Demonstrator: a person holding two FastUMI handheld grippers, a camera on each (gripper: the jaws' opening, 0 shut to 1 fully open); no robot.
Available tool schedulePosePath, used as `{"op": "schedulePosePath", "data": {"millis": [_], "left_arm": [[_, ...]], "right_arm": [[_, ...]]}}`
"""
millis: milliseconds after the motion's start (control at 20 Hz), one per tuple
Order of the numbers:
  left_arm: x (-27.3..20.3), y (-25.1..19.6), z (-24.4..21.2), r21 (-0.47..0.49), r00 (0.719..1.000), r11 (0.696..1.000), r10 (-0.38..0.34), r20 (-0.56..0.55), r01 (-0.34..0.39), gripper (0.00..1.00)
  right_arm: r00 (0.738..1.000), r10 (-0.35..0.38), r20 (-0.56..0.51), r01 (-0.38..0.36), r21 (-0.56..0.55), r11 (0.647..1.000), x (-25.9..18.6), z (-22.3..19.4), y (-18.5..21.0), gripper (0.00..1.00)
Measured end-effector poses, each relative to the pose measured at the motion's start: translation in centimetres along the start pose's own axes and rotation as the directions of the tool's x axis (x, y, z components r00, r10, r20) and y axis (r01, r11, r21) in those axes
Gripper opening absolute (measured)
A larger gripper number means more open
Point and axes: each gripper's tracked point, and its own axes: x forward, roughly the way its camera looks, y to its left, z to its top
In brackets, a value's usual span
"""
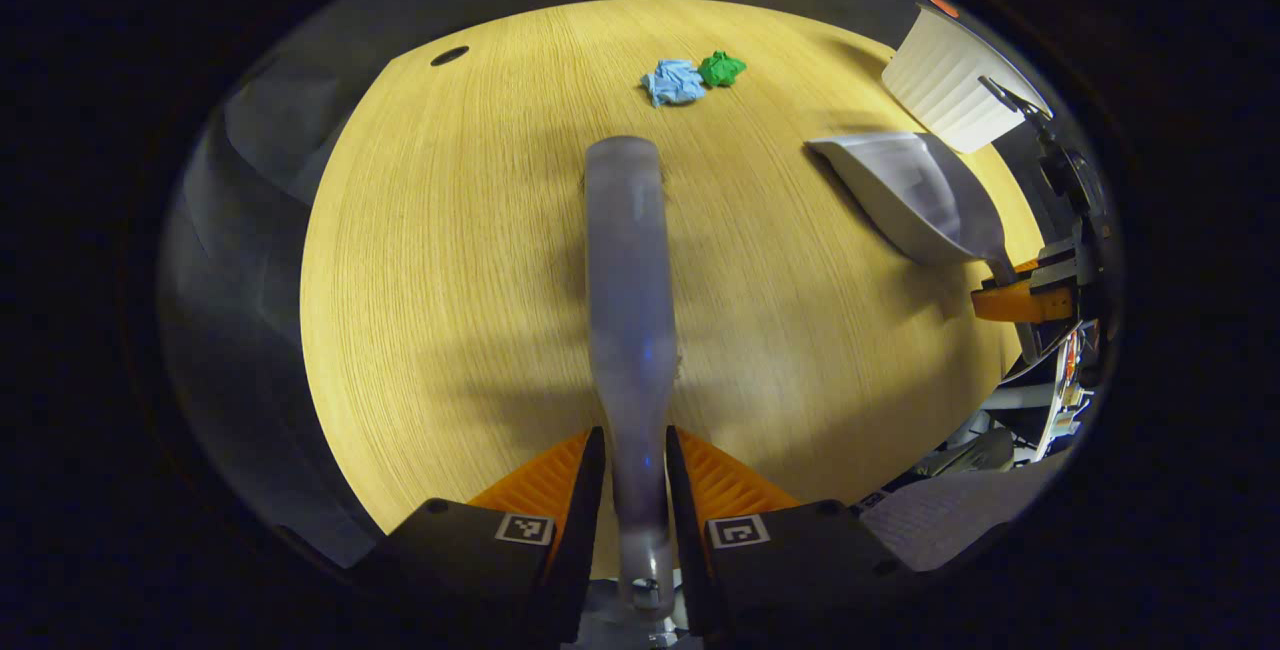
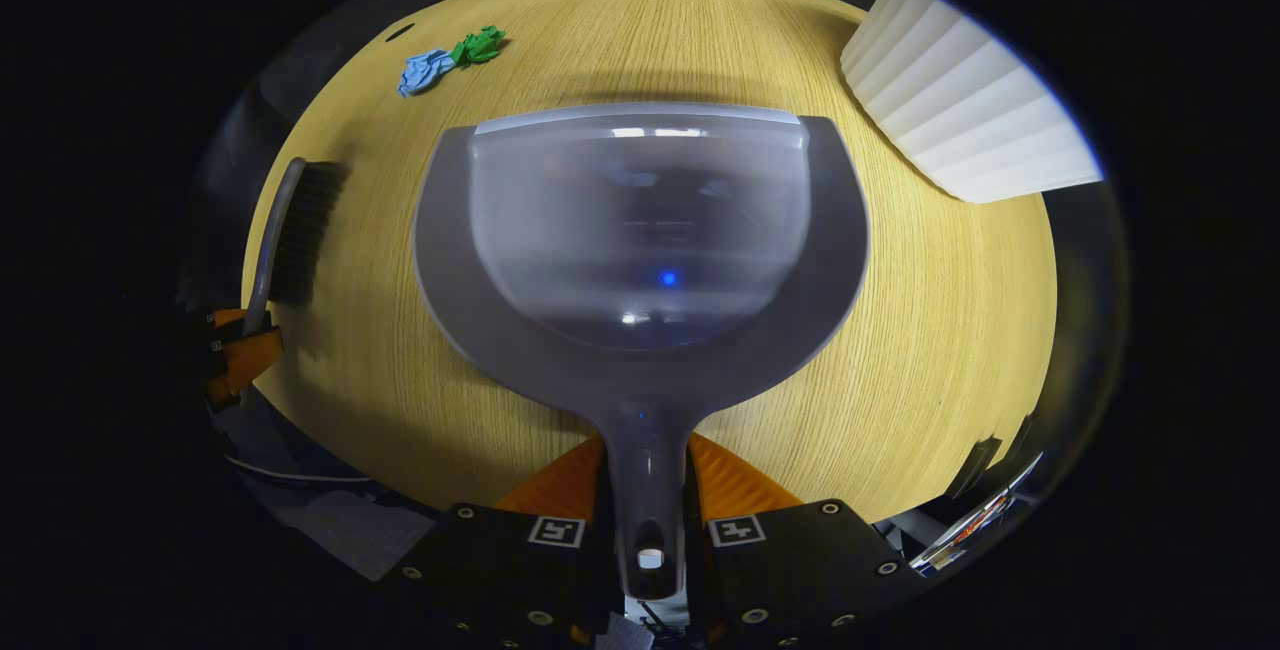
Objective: Pick up the small broom and dustpan from the desktop, sweep the trash into the dustpan with the broom, and then empty the trash into the garbage bin.
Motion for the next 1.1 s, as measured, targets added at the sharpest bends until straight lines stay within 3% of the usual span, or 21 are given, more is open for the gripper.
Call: {"op": "schedulePosePath", "data": {"millis": [50, 100, 150, 350, 400, 550, 750, 1050, 1100], "left_arm": [[0.4, -0.3, -0.6, 0.001, 1.000, 1.000, -0.005, -0.030, 0.005, 0.28], [0.2, -0.1, -0.7, -0.015, 0.998, 1.000, -0.001, -0.060, 0.000, 0.28], [0.3, -0.2, -0.8, -0.033, 0.996, 0.999, -0.005, -0.084, 0.002, 0.22], [1.0, 0.1, 3.2, 0.031, 1.000, 0.999, -0.015, -0.027, 0.016, 0.07], [1.0, 0.6, 1.9, 0.035, 1.000, 0.999, -0.011, -0.028, 0.012, 0.07], [0.3, 1.2, 4.6, 0.037, 1.000, 0.999, -0.009, -0.005, 0.009, 0.07], [-0.7, 2.9, 7.7, 0.122, 0.999, 0.992, 0.021, 0.042, -0.026, 0.07], [-1.3, 6.9, 17.6, 0.295, 0.995, 0.954, 0.031, 0.097, -0.058, 0.07], [-1.0, 7.6, 19.6, 0.340, 0.994, 0.938, 0.041, 0.100, -0.073, 0.07]], "right_arm": [[1.000, 0.000, 0.002, 0.000, -0.004, 1.000, 0.0, 0.0, 0.0, 0.30], [1.000, 0.002, 0.003, -0.002, -0.007, 1.000, 0.0, 0.0, -0.1, 0.30], [1.000, 0.003, 0.003, -0.003, -0.011, 1.000, 0.0, 0.0, -0.1, 0.30], [1.000, 0.000, 0.017, 0.001, -0.057, 0.998, 0.0, 0.2, -0.3, 0.30], [1.000, -0.002, 0.022, 0.004, -0.078, 0.997, 0.1, 0.1, -0.5, 0.30], [0.999, -0.004, 0.041, 0.010, -0.160, 0.987, 0.1, 0.5, -0.9, 0.30], [0.998, -0.008, 0.063, 0.024, -0.263, 0.964, 0.2, 0.7, -1.4, 0.27], [0.998, 0.004, 0.068, 0.019, -0.329, 0.944, -0.2, 1.1, 0.2, 0.24], [0.998, 0.003, 0.070, 0.020, -0.335, 0.942, -0.2, 1.2, 0.5, 0.29]]}}
